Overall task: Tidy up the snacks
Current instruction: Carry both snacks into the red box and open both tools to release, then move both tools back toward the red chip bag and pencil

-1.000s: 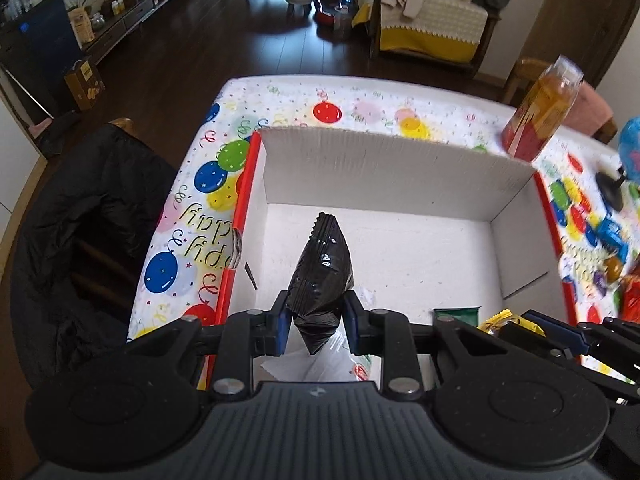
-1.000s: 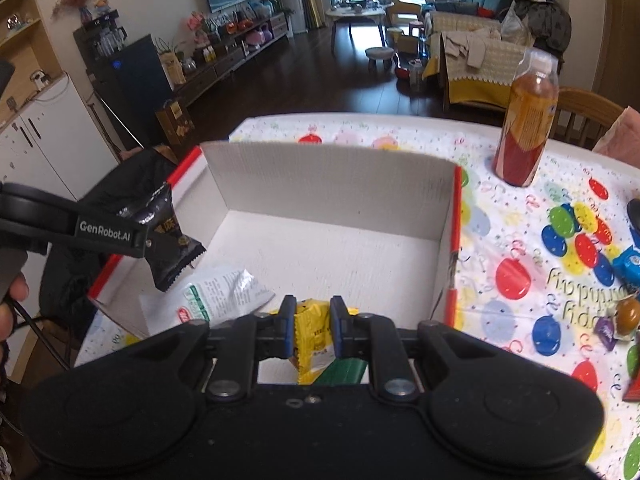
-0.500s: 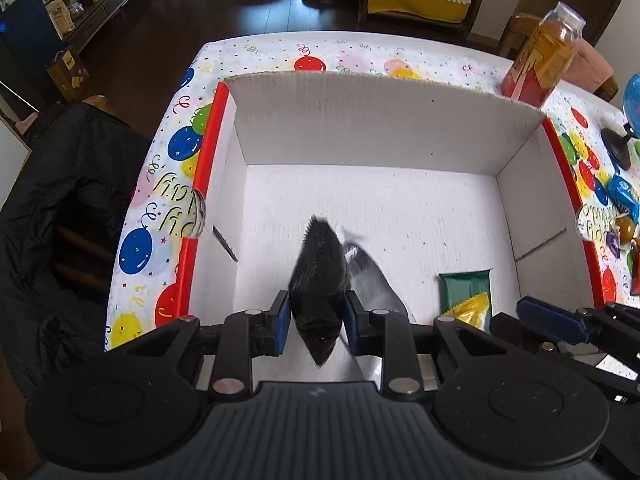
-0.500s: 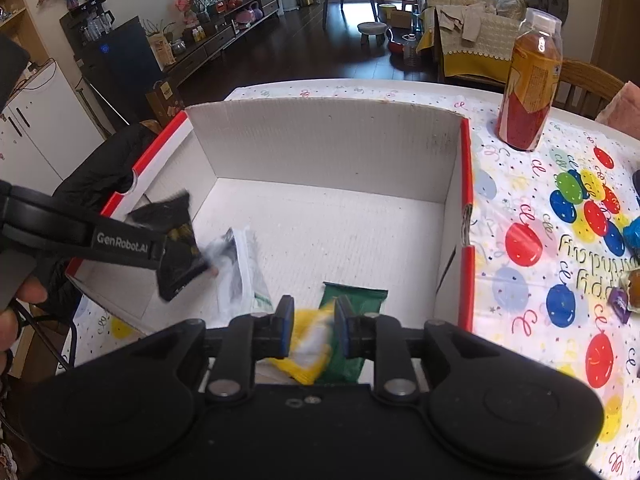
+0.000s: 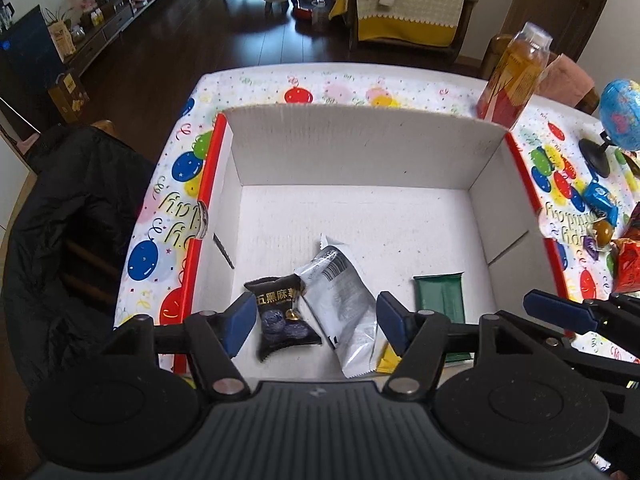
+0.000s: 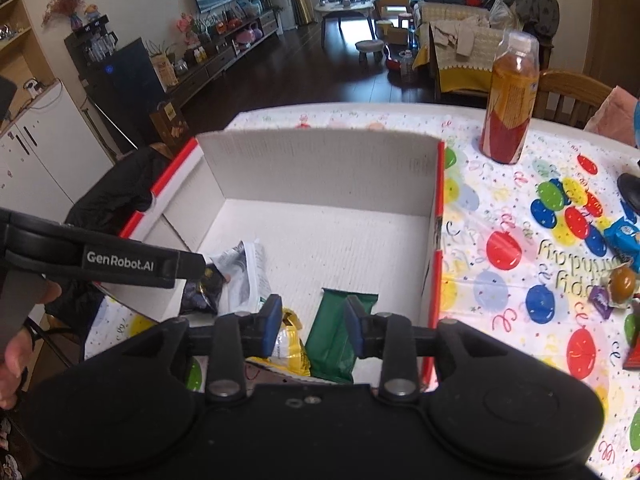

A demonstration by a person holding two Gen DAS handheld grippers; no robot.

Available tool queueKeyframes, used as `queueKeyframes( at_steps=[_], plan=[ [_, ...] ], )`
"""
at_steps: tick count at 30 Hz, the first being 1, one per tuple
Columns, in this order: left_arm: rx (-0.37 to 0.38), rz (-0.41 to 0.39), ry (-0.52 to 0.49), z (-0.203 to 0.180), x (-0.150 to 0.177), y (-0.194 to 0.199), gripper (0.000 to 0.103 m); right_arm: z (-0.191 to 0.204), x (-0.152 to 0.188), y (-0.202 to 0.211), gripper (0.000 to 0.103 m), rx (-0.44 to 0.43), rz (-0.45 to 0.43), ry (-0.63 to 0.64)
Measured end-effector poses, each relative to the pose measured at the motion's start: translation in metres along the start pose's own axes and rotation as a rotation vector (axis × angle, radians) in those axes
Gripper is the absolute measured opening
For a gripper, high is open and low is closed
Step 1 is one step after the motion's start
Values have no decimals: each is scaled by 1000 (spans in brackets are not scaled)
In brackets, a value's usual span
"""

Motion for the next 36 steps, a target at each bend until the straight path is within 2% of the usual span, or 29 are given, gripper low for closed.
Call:
queueKeyframes(
  at_steps=[4,7,19,21,24,31,36],
  plan=[
    [1,-29,5,-3,4,14,66,-3,-1,16,41,-3,-28,-3],
    [6,-51,7,-8,8,25,73,-5,0,27,46,-7,-46,-9],
    [40,-131,-11,-36,23,68,73,-16,8,78,65,-34,-120,-9],
    [43,-143,-17,-43,25,74,73,-21,9,87,65,-38,-132,-12],
    [35,-152,-29,-56,29,81,81,-30,11,98,68,-42,-147,-20],
    [60,-181,-47,-91,38,94,81,-56,21,123,81,-55,-178,-37],
    [77,-203,-53,-125,43,98,86,-80,34,145,86,-52,-195,-32]
  ],
)
Point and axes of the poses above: each gripper's, at about its wrist camera, not at the fingertips, and y roughly against the way its jaws point, z to its left, x to its underside, the point moved 3 cm from there along -y, roughly the way its jaws point, and after that the axes turned 1 degree about z, right-handed, at the moved point
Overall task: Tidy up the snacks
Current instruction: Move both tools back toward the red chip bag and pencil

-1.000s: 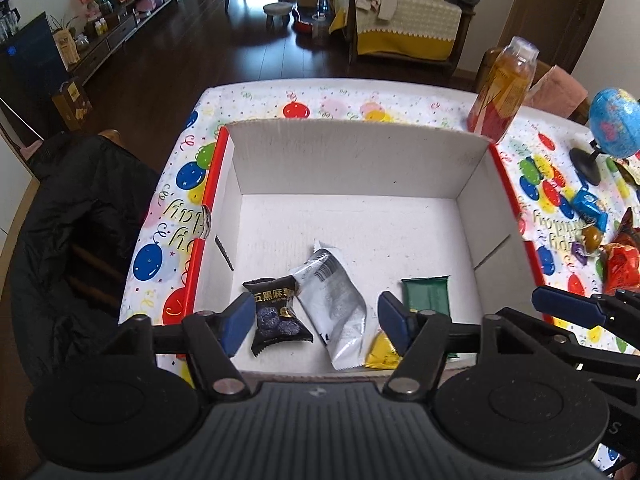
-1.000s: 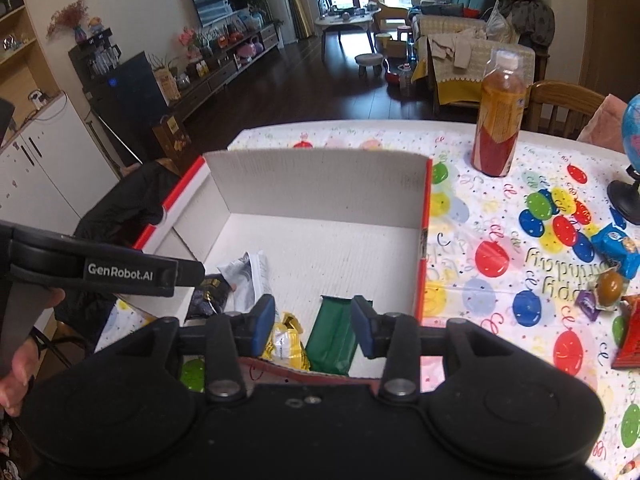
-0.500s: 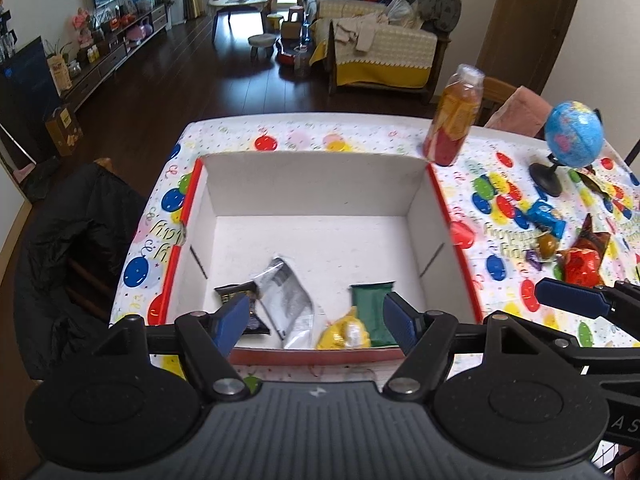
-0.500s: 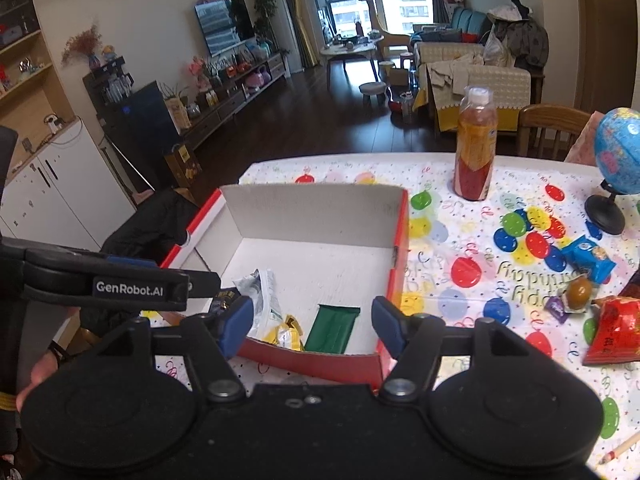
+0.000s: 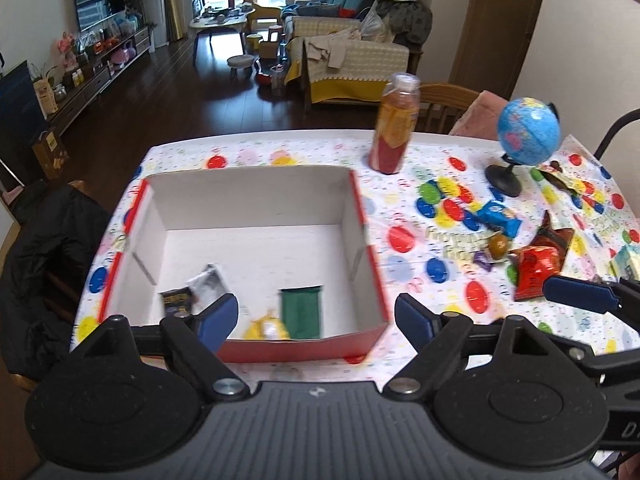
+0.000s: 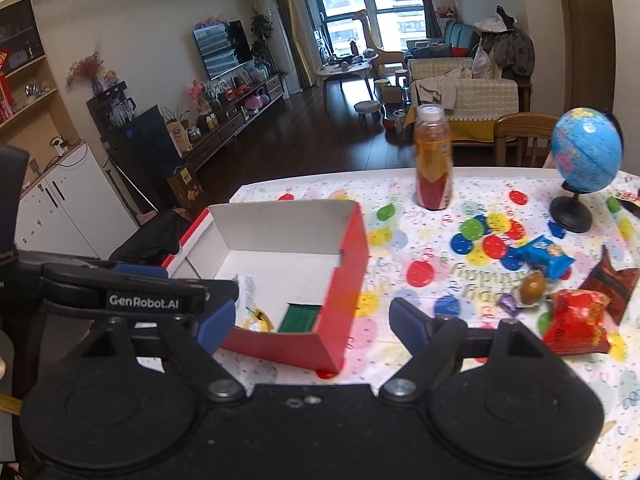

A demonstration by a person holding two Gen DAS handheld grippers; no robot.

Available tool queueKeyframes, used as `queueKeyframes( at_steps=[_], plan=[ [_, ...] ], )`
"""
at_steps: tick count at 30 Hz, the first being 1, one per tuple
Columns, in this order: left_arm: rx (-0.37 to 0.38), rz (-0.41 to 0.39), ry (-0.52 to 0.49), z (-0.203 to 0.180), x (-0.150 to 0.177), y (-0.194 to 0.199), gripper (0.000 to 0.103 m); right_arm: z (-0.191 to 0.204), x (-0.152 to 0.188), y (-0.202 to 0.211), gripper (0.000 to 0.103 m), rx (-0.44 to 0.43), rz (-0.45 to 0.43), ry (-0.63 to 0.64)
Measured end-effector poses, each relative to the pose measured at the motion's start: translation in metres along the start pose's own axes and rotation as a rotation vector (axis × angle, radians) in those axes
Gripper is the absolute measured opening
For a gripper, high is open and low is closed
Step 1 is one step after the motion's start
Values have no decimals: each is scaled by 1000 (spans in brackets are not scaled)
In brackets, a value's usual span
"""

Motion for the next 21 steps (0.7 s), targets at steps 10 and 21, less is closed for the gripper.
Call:
queueKeyframes(
  at_steps=[10,21],
  plan=[
    [83,-38,-21,-90,7,-9,101,-75,28,49,100,78,-4,-14],
    [175,-20,-81,-188,14,-31,103,-168,73,86,100,216,5,-109]
  ],
)
Point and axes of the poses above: each gripper's, at about its wrist camera, not at the fingertips, and y roughly against the way its jaws point, z to its left, x to its underside, the point moved 3 cm from there along -y, roughly the way its jaws point, and after that the axes turned 1 degree about z, right-handed, at the moved point
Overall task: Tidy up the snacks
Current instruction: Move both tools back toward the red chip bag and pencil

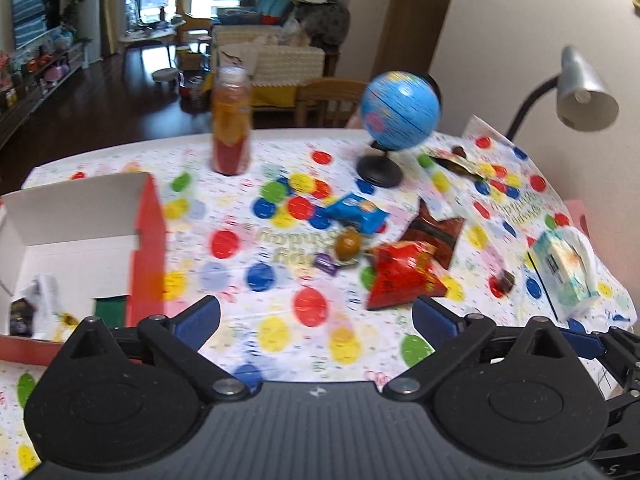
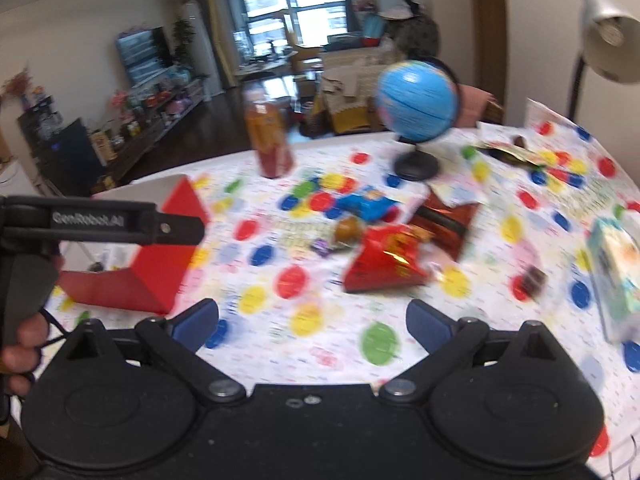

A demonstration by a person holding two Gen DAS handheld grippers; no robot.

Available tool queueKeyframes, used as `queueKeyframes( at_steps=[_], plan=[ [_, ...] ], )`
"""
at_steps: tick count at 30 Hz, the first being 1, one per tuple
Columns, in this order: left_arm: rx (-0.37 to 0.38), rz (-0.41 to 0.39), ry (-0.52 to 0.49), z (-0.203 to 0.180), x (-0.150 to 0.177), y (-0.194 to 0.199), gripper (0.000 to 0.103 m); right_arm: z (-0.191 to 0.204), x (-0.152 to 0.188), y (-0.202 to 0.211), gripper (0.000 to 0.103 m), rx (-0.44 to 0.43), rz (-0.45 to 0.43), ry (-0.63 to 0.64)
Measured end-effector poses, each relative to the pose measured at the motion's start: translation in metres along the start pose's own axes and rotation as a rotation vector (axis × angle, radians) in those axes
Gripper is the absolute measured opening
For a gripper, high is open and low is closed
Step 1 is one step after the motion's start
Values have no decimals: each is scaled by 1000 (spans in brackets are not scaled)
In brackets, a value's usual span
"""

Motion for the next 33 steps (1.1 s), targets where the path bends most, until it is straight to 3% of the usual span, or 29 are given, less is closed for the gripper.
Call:
queueKeyframes(
  at_steps=[10,14,26,33],
  plan=[
    [12,21,-96,-44,-12,-45,103,-52,22,-16,96,140,43,-91],
    [19,38,-130,-57,-16,-65,103,-70,30,-28,90,198,85,-158],
    [5,121,-188,-85,-31,-140,103,-97,44,-82,80,265,214,-316],
    [16,230,-159,-89,-34,-188,103,-96,44,-107,75,282,268,-336]
  ],
)
Point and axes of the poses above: each gripper's, at about its wrist camera, not at the fingertips, and y roughly against the way its jaws point, z to its left, x to its underside, the point moved 3 cm from there along -y, roughly the way its jaws point, and after that the axes turned 1 degree about z, right-handed, at the moved point
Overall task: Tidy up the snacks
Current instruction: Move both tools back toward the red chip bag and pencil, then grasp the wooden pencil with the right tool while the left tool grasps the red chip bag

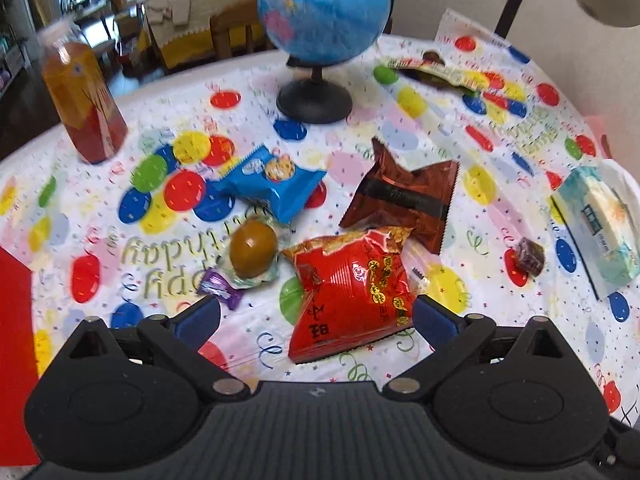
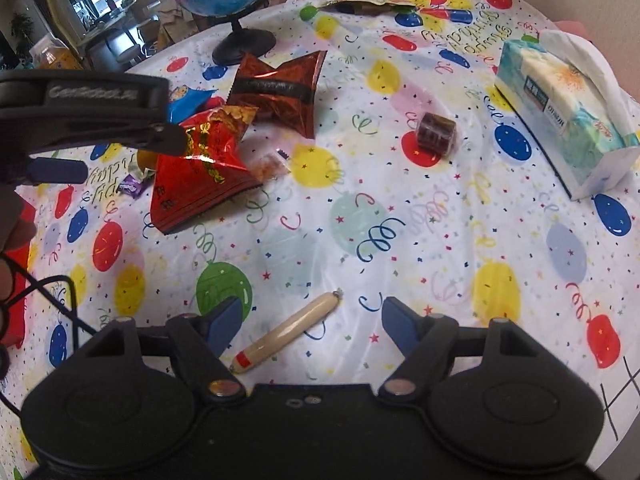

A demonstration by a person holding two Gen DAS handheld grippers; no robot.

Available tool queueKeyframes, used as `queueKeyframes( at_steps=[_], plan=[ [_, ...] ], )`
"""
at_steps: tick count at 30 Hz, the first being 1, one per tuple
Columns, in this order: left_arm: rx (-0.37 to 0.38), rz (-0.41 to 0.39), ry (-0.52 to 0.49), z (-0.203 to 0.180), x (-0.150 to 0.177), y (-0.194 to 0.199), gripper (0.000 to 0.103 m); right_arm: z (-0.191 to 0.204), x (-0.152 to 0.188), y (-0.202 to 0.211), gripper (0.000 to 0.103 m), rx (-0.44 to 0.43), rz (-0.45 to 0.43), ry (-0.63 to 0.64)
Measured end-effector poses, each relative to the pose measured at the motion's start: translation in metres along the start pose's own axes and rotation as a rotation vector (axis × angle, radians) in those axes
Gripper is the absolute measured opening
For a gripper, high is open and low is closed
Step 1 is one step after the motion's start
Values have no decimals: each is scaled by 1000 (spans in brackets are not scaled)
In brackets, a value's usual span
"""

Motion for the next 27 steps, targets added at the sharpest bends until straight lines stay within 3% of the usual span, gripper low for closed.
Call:
queueKeyframes(
  at_steps=[4,15,18,23,25,27],
  plan=[
    [16,38,13,-1,-3,-18,103,3,-1,-7,65,-6,26,-5],
    [76,98,55,0,-11,-44,102,10,4,-21,53,-2,79,-27],
    [85,100,52,0,-12,-45,101,11,4,-20,43,11,72,-17],
    [116,97,49,-3,-12,-41,79,11,5,-19,22,23,63,-1],
    [114,87,43,-5,-13,-38,59,11,5,-19,14,16,64,0],
    [122,81,45,-4,-12,-34,54,11,6,-18,10,11,66,6]
  ],
)
Point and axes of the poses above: each gripper's, at about its wrist camera, not at the fingertips, and y roughly against the way its jaws point, z to its left, x to its underside, the point moved 3 cm from there along -y, roughly the way its jaws point, and after that the axes turned 1 degree about z, right-handed, at the moved point
